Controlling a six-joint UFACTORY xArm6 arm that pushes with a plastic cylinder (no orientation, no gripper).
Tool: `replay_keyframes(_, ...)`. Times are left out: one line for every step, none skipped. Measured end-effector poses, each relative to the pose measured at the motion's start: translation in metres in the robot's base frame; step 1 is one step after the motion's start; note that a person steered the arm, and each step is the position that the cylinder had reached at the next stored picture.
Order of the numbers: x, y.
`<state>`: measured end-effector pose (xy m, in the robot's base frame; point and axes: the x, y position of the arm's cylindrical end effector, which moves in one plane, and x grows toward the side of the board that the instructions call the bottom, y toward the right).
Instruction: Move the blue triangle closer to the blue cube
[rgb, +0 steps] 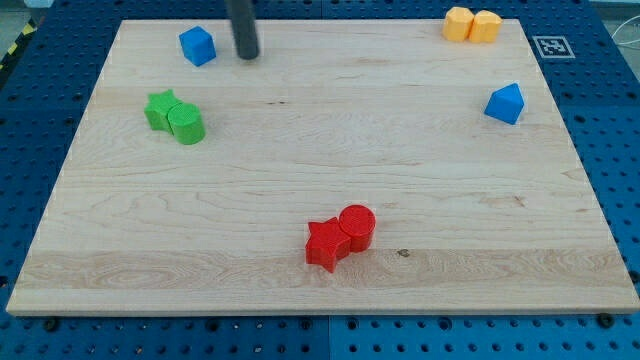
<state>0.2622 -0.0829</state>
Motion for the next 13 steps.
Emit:
replay_keyframes(-0.001,0.062)
replay_keyframes(0.0,0.125)
replay_keyframes(0.006,0.187)
replay_keyframes(0.019,0.251)
replay_keyframes(0.055,0.3)
replay_keyframes(0.063,0.347)
replay_keyframes(0.089,0.372)
replay_keyframes(0.124,0.369)
replay_keyframes(0.123,0.327)
replay_keyframes(0.119,0.28)
replay_keyframes(0.093,0.261)
replay_keyframes(0.07,0.258)
replay_keyframes(0.054,0.249)
